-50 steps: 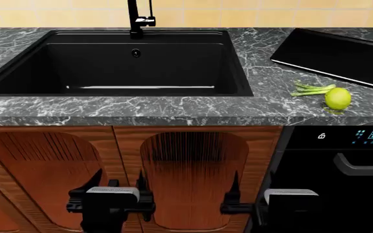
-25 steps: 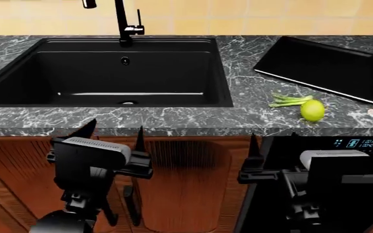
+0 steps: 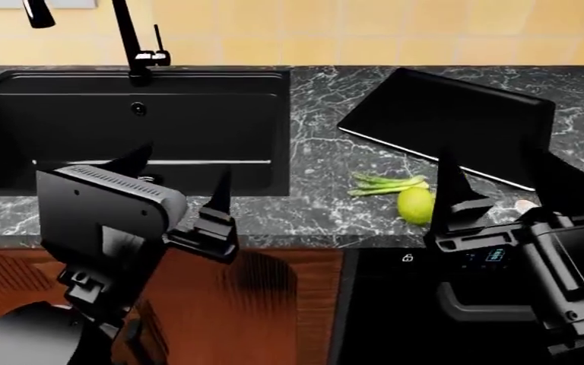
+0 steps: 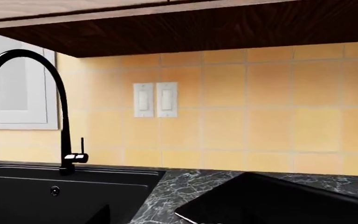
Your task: Pick up the fruits and vegetables and place them in the sink. Turn on the sink faucet to wash them. Then turn the sink off and put them in the tray.
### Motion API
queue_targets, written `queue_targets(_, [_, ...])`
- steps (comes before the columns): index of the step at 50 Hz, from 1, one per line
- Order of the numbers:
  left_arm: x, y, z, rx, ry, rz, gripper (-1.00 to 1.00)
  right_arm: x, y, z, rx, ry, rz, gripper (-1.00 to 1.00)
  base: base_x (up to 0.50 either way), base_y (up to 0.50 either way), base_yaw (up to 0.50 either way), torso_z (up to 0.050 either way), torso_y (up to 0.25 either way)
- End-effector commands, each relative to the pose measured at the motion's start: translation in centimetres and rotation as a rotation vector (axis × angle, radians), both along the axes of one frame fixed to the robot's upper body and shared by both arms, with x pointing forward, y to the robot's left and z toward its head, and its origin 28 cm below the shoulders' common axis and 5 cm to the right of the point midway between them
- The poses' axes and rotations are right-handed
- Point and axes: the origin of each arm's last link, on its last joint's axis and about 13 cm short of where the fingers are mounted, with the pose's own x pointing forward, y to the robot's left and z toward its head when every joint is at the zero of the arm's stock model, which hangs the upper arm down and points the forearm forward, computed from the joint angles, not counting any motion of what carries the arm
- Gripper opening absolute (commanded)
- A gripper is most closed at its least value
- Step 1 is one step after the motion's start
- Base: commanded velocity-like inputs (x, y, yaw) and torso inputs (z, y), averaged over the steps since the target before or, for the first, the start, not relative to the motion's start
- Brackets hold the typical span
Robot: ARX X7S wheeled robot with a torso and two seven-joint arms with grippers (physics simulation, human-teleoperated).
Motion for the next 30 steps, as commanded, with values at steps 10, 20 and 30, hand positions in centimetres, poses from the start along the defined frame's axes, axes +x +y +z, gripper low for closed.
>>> queue_targets(10, [-0.7,-0.1,2.8,0.036,0.011,-0.097,1.0,-1.4,-0.9,3.8,-0.005,-0.028,0.099,1.0,0.41,-0.33,0.0,0.05,0.007])
queue_targets(20, [-0.8,-0.4,4.4,0.081,0.025,-0.145,1.0,-1.5,-0.9,5.0,-0.063,-0.002,0.167,1.0,0.41,-0.36,0.0,0.038,0.0])
queue_targets(30, [-0.8,-0.5,5.9,0.125,0.052,-0.147,1.0,-1.5,-1.6,5.9,-0.095,0.03,0.183,1.0,0.41,-0.35,0.0,0.0,0.0])
